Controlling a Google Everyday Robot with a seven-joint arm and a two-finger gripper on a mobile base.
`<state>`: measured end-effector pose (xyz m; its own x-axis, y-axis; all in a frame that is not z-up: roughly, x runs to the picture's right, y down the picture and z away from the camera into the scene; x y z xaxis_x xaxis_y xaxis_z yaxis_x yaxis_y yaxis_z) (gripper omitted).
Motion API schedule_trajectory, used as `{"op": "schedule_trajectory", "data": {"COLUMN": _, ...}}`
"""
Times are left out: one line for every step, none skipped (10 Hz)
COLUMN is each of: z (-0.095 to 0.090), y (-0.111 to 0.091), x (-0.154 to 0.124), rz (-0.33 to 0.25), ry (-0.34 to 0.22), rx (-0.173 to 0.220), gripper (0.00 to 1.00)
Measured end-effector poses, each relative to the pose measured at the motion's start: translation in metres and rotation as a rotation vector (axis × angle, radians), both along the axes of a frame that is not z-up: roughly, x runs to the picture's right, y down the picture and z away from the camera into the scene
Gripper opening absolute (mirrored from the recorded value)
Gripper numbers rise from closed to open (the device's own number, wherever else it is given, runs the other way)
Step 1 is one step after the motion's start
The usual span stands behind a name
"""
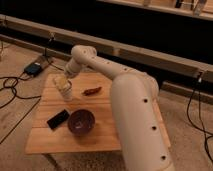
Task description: Place the white sponge in the ceramic cup
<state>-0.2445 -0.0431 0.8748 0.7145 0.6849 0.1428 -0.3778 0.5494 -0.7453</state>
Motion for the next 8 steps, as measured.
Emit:
{"op": "schedule_trajectory", "data": {"z": 0.001, "y": -0.003, "x": 0.003, "rz": 0.006, "ry": 0.009, "rx": 0.006, "gripper": 0.8}}
{"op": "schedule_trajectory", "data": {"z": 0.001, "y": -0.005, "x": 0.005, "rz": 0.012, "ry": 0.016, "rx": 0.011, "gripper": 0.8}}
{"op": "schedule_trajectory", "data": {"z": 0.002, "y": -0.007, "x": 0.008, "rz": 0.016, "ry": 0.026, "rx": 0.019, "gripper": 0.8}}
{"op": "schedule_trajectory", "data": {"z": 0.004, "y": -0.009, "x": 0.01, "rz": 0.018, "ry": 0.038, "rx": 0.029, "gripper": 0.8}}
{"op": "schedule_trajectory", "data": {"z": 0.006, "y": -0.009, "x": 0.012, "rz": 0.018, "ry": 0.05, "rx": 0.035, "gripper": 0.8}}
{"op": "schedule_trajectory", "data": {"z": 0.01, "y": -0.009, "x": 0.015, "rz": 0.015, "ry": 0.069, "rx": 0.044, "gripper": 0.8}}
{"op": "schedule_trajectory", "data": {"z": 0.014, "y": -0.008, "x": 0.018, "rz": 0.011, "ry": 0.087, "rx": 0.05, "gripper": 0.8}}
{"op": "schedule_trajectory", "data": {"z": 0.019, "y": -0.007, "x": 0.021, "rz": 0.006, "ry": 0.107, "rx": 0.057, "gripper": 0.8}}
